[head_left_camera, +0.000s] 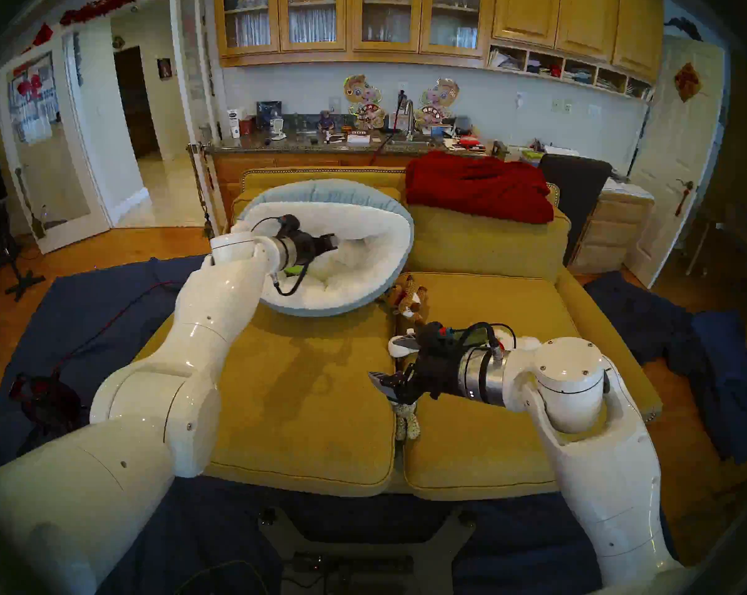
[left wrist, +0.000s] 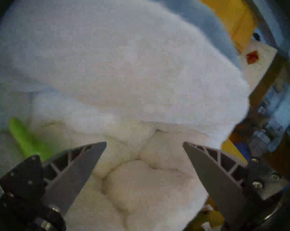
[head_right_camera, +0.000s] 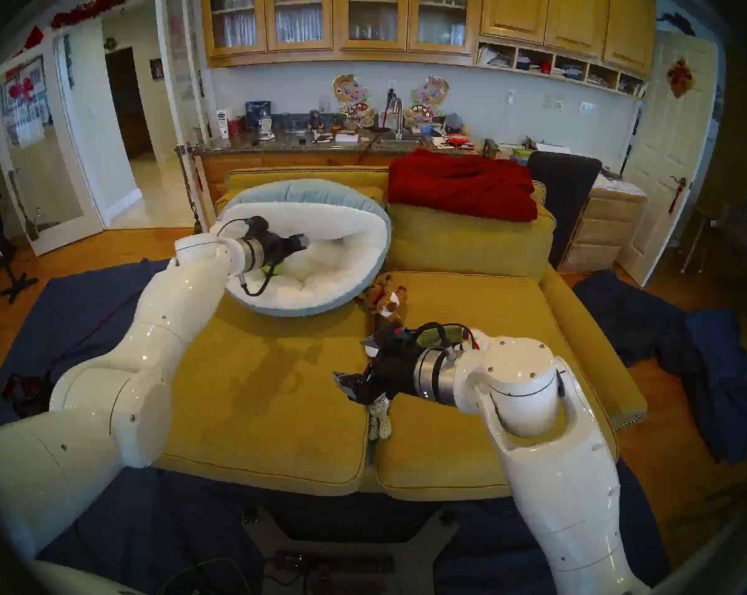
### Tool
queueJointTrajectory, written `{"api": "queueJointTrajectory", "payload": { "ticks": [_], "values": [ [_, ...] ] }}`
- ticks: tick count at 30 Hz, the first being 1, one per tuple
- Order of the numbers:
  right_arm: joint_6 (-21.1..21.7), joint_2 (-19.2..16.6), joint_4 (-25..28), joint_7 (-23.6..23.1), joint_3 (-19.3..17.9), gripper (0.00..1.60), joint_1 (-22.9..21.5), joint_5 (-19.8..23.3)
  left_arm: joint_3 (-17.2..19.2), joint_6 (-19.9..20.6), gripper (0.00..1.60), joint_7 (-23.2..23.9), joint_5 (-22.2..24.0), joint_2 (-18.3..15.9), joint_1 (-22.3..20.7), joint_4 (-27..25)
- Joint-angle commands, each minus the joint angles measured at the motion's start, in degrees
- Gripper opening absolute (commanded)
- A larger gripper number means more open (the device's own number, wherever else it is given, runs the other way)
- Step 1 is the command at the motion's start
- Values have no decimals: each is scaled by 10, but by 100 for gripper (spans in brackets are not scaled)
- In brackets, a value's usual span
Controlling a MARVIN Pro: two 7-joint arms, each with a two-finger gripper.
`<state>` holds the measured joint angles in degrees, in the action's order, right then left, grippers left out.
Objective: Put toys into dog bed
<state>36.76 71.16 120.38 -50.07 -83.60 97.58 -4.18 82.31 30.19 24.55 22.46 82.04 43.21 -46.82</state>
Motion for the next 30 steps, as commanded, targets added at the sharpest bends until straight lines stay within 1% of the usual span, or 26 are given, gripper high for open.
{"api": "queueJointTrajectory", "payload": {
  "ticks": [1, 4, 6, 7, 15, 18, 20, 21, 23, 25, 26, 27, 28, 29, 30],
  "values": [
    [-5, 0, 19, -1, -3, 160, -9, 1, -40, 0, 160, 69, 9, -1, 16, -66],
    [-5, 0, 19, -1, -3, 160, -9, 1, -53, -2, 160, 94, 8, -10, 26, -85],
    [-5, 0, 19, -1, -3, 160, -9, 1, -63, -4, 160, 125, 6, -22, 39, -109],
    [-6, 0, 18, -1, -3, 160, -9, 1, -65, -6, 160, 122, 7, -23, 37, -104],
    [-6, 0, 19, -1, -4, 160, -8, 1, -77, -16, 160, 195, 7, -67, 63, -158],
    [-6, 0, 20, -1, -4, 160, -8, 1, -77, -17, 160, 218, 7, -89, 78, -188],
    [-7, 0, 20, -1, -4, 160, -8, 1, -76, -18, 160, 226, 7, -94, 79, -185],
    [-7, 0, 20, -1, -4, 160, -8, 1, -75, -17, 160, 240, 7, -110, 93, -209],
    [-7, 0, 20, -1, -4, 160, -8, 1, -75, -17, 160, 249, 7, -117, 96, -211],
    [-7, 0, 20, -1, -4, 160, -8, 1, -73, -14, 160, 260, 6, -134, 113, -232],
    [-7, 0, 20, -1, -4, 160, -8, 1, -70, -13, 160, 265, 3, -136, 117, -225],
    [-7, 0, 21, -1, -4, 160, -8, 1, -71, -8, 160, 266, 2, -155, 136, -253],
    [-7, 0, 21, -1, -4, 160, -8, 1, -65, -8, 160, 272, 1, -156, 141, -248],
    [-7, 0, 21, -1, -4, 160, -8, 1, -66, -6, 160, 276, 2, -173, 155, -265],
    [-7, 0, 21, -2, -4, 160, -8, 1, -58, -5, 160, 279, -1, -170, 162, -264]
  ]
}}
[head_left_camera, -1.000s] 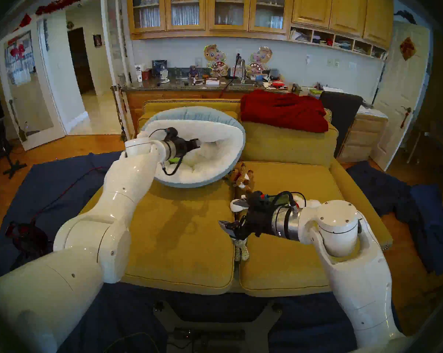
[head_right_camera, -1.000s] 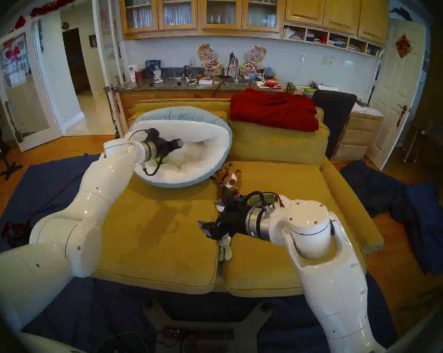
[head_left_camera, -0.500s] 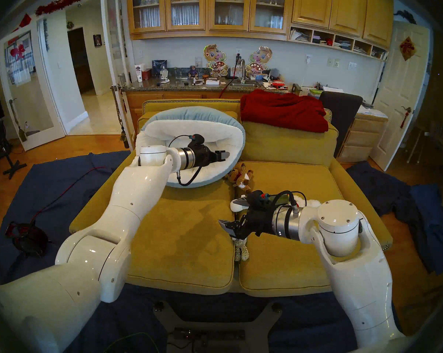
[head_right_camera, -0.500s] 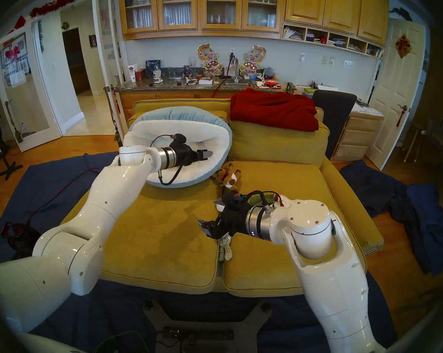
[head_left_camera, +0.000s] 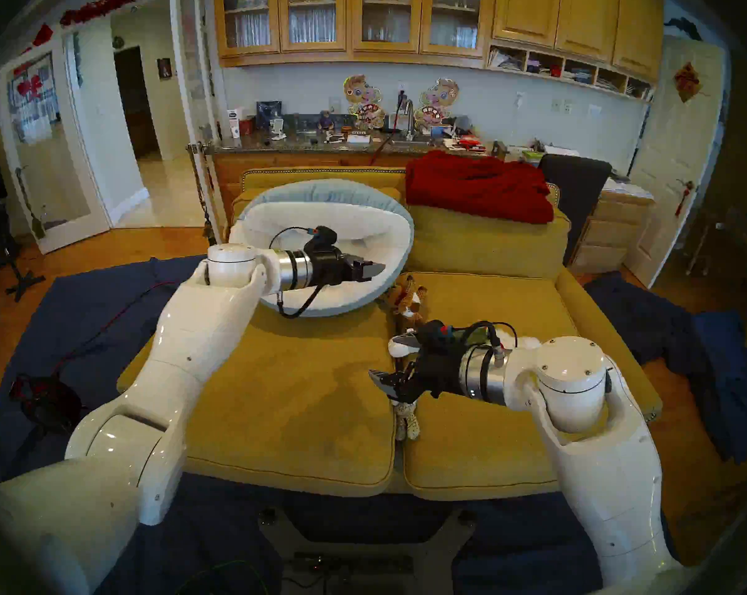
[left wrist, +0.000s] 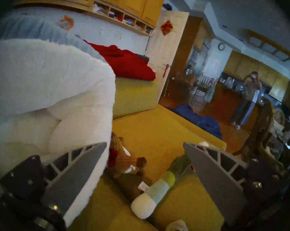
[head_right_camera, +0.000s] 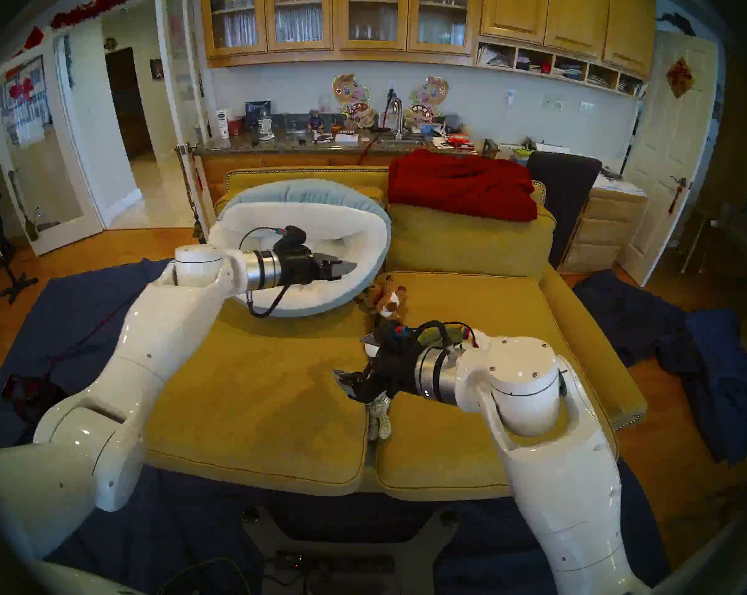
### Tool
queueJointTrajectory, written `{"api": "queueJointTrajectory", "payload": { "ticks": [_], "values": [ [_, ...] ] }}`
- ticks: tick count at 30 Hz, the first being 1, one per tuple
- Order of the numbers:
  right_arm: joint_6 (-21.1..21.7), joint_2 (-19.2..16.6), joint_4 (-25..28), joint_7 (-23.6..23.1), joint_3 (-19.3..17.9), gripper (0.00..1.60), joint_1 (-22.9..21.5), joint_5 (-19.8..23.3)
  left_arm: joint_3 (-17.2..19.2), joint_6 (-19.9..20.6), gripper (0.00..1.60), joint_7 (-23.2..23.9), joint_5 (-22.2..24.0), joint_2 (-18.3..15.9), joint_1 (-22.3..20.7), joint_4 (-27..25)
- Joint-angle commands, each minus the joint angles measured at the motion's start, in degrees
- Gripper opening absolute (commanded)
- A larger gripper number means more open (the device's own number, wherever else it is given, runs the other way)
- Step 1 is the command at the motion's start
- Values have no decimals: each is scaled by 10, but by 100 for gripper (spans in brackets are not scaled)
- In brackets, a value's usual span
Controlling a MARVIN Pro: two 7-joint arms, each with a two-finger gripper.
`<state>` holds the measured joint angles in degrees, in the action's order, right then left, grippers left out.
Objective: Put toys into dog bed
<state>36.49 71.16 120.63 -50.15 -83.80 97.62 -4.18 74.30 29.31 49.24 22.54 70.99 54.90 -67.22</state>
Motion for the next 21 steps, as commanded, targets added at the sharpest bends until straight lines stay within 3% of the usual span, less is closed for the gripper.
{"api": "queueJointTrajectory", "payload": {
  "ticks": [1, 6, 7, 8, 9, 10, 21],
  "values": [
    [-5, 0, 19, -1, -3, 160, -8, 1, 23, 4, 160, 38, 0, -74, 59, -75],
    [-5, -1, 21, -1, -3, 160, -8, 1, 36, -1, 160, 57, 0, -97, 94, -98],
    [-4, -3, 22, -3, -3, 160, -8, 0, 38, -1, 160, 58, 4, -112, 111, -127],
    [-2, -5, 23, -4, -3, 160, -8, 0, 43, -6, 160, 66, 3, -105, 105, -106],
    [2, -8, 26, -5, -3, 160, -8, -2, 44, -6, 160, 66, 6, -119, 120, -131],
    [4, -10, 27, -6, -3, 160, -7, -3, 45, -10, 160, 71, 6, -119, 117, -122],
    [82, -33, -2, 9, 14, 160, -21, -56, 97, -18, 160, 72, 23, -145, 189, -204]
  ]
}}
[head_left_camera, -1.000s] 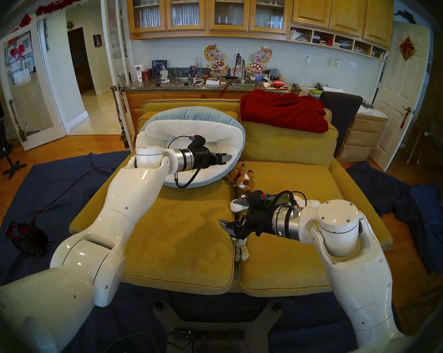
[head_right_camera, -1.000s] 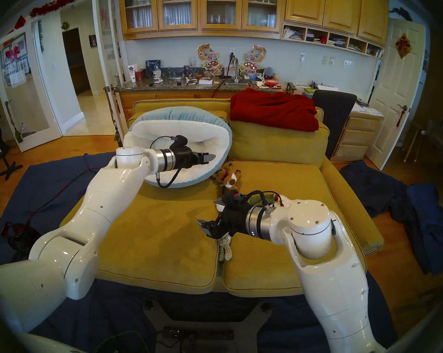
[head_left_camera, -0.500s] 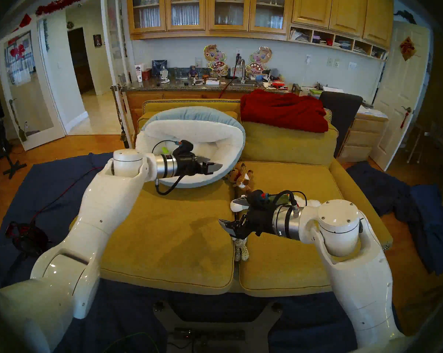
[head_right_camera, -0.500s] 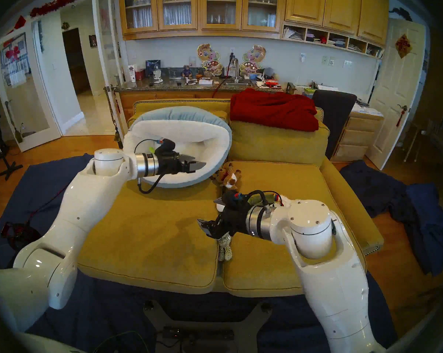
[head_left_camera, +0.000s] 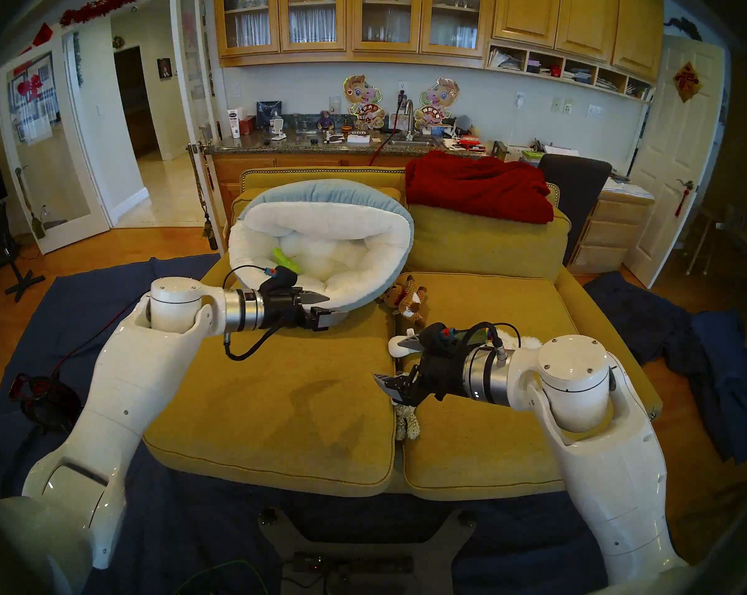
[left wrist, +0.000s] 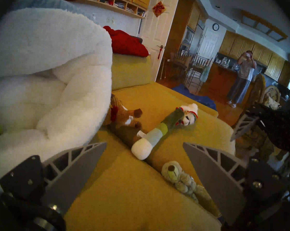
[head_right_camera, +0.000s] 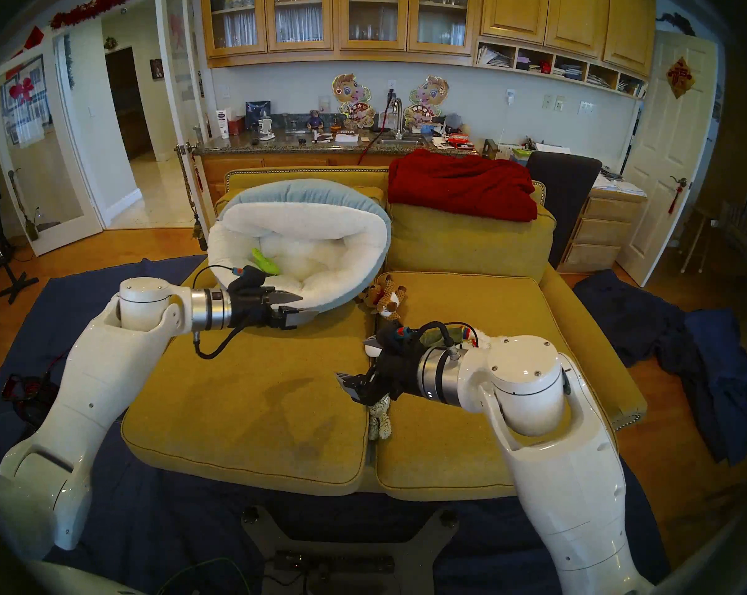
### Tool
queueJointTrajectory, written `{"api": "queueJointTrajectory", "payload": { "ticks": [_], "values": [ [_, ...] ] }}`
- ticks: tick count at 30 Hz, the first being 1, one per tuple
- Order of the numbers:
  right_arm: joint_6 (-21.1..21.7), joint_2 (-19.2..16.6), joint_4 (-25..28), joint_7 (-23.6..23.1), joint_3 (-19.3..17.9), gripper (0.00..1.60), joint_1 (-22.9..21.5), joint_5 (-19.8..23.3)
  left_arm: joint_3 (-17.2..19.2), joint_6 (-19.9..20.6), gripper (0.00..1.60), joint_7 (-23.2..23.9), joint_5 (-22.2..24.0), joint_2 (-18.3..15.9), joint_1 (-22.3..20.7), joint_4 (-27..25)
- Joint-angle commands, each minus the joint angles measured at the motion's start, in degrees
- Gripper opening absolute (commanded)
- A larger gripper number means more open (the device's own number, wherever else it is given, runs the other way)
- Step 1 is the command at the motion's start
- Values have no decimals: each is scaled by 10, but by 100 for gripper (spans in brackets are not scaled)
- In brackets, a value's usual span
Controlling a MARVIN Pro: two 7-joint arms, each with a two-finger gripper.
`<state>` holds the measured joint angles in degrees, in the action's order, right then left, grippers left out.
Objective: Put toys into dog bed
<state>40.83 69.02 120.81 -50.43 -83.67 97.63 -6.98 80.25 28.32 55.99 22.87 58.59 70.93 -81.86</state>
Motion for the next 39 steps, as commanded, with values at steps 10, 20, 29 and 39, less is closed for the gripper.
{"api": "queueJointTrajectory", "payload": {
  "ticks": [10, 20, 29, 39],
  "values": [
    [105, -7, -42, 23, 63, 160, -62, -70, 82, 22, 160, -19, 29, -27, 93, -137],
    [132, -1, -75, 36, 101, 160, -81, -95, 97, 49, 160, -38, 34, -21, 112, -154],
    [120, 2, -96, 60, 126, 160, -88, -120, 101, 54, 160, -40, 38, -21, 117, -157],
    [99, 26, -149, 83, 138, 160, -106, -129, 98, 54, 160, -34, 38, -20, 115, -152]
  ]
}}
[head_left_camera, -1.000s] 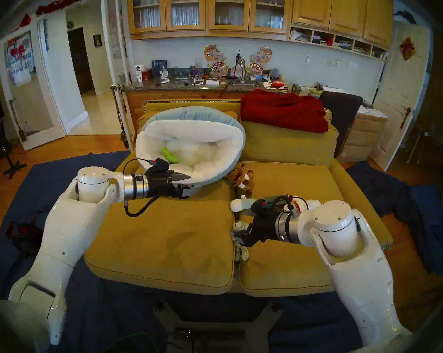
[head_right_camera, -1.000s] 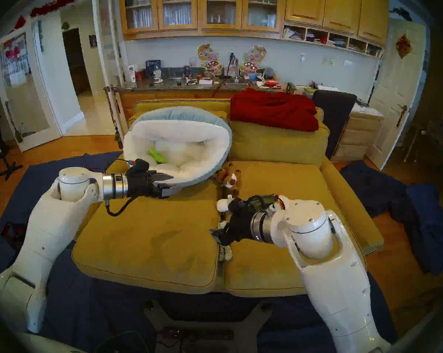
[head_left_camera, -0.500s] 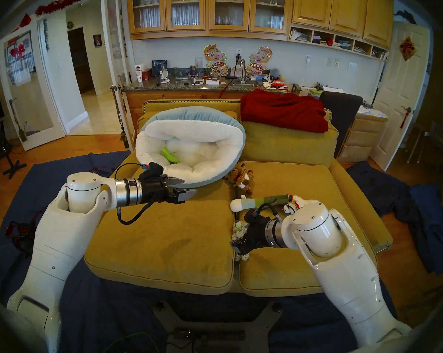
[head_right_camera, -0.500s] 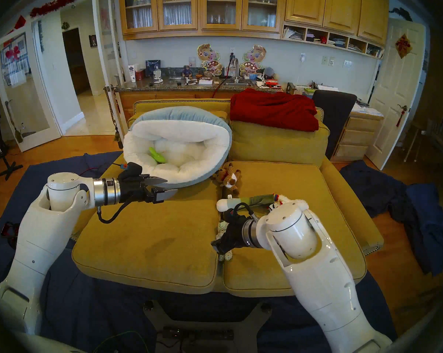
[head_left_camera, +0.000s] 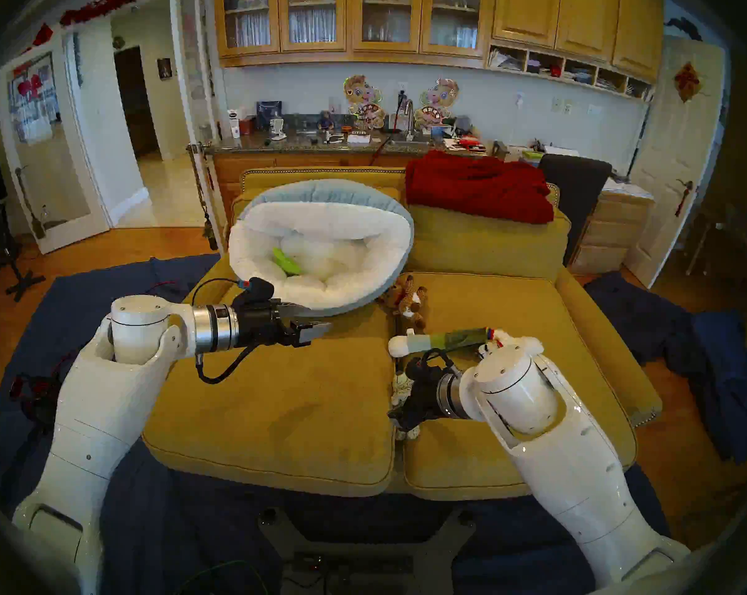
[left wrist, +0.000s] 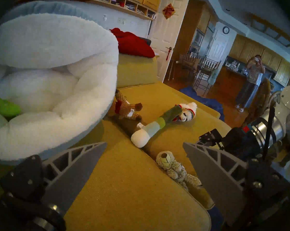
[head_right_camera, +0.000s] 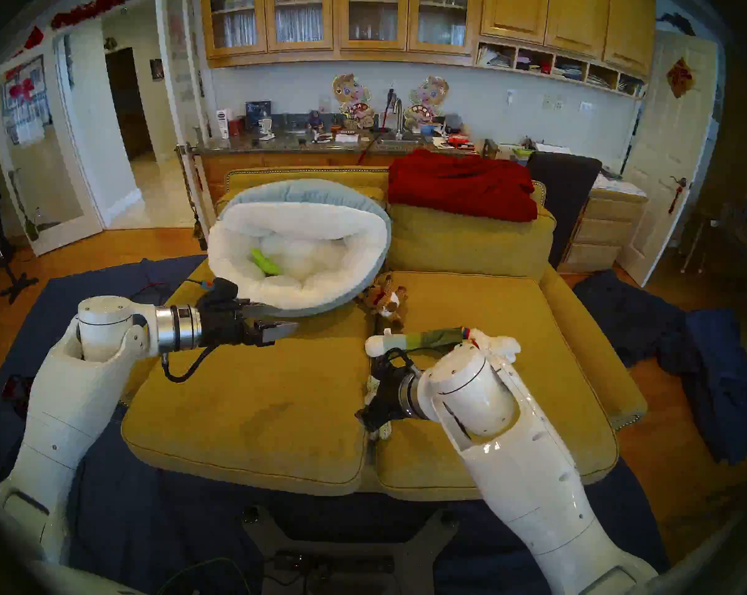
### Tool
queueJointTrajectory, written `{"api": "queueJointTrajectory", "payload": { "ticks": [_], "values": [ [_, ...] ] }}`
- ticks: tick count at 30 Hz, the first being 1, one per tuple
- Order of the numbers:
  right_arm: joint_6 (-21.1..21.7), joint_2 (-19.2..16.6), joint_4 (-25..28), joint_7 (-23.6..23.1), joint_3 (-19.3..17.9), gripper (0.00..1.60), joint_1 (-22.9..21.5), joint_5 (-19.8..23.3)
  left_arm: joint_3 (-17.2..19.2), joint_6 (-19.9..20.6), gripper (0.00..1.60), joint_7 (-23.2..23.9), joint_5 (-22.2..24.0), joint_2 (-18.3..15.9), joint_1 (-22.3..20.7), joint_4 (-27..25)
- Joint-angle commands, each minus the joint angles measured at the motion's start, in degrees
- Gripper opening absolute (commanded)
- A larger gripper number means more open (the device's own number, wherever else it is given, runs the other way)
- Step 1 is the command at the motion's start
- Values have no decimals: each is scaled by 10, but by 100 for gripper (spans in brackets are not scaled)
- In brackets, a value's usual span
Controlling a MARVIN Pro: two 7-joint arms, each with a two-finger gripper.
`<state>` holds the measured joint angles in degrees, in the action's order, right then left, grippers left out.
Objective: Put toys into dog bed
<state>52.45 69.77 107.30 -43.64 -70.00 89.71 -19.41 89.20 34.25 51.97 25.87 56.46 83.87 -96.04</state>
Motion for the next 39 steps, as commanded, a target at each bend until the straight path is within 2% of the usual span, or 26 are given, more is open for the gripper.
{"api": "queueJointTrajectory", "payload": {
  "ticks": [1, 16, 19, 20, 22, 33, 35, 36, 37, 38, 39],
  "values": [
    [-20, 20, -19, 18, 4, 160, -27, -7, 8, -5, 160, 7, 8, 1, -15, -10],
    [-59, 41, -63, 46, 11, 160, -33, -14, 10, -4, 160, 10, 6, -1, -14, -12],
    [-66, 44, -69, 59, 13, 142, -32, -22, 11, -4, 160, 11, 6, -1, -13, -12],
    [-69, 45, -72, 61, 13, 128, -32, -22, 11, -4, 160, 11, 6, -1, -12, -13],
    [-70, 45, -77, 68, 15, 114, -32, -28, 12, -4, 160, 12, 6, -2, -10, -15],
    [-85, 46, -101, 93, 26, 110, -32, -51, 23, -4, 160, 17, 10, -6, 3, -26],
    [-89, 47, -103, 99, 27, 104, -30, -54, 25, -4, 160, 18, 10, -7, 5, -27],
    [-90, 47, -104, 101, 27, 79, -30, -55, 25, -4, 160, 18, 10, -7, 6, -28],
    [-92, 47, -104, 102, 26, 70, -29, -55, 26, -4, 160, 18, 10, -7, 6, -29],
    [-92, 47, -104, 102, 26, 70, -29, -55, 26, -4, 160, 18, 10, -7, 6, -29],
    [-92, 47, -104, 103, 26, 53, -29, -56, 27, -4, 160, 19, 10, -7, 7, -29]
  ]
}}
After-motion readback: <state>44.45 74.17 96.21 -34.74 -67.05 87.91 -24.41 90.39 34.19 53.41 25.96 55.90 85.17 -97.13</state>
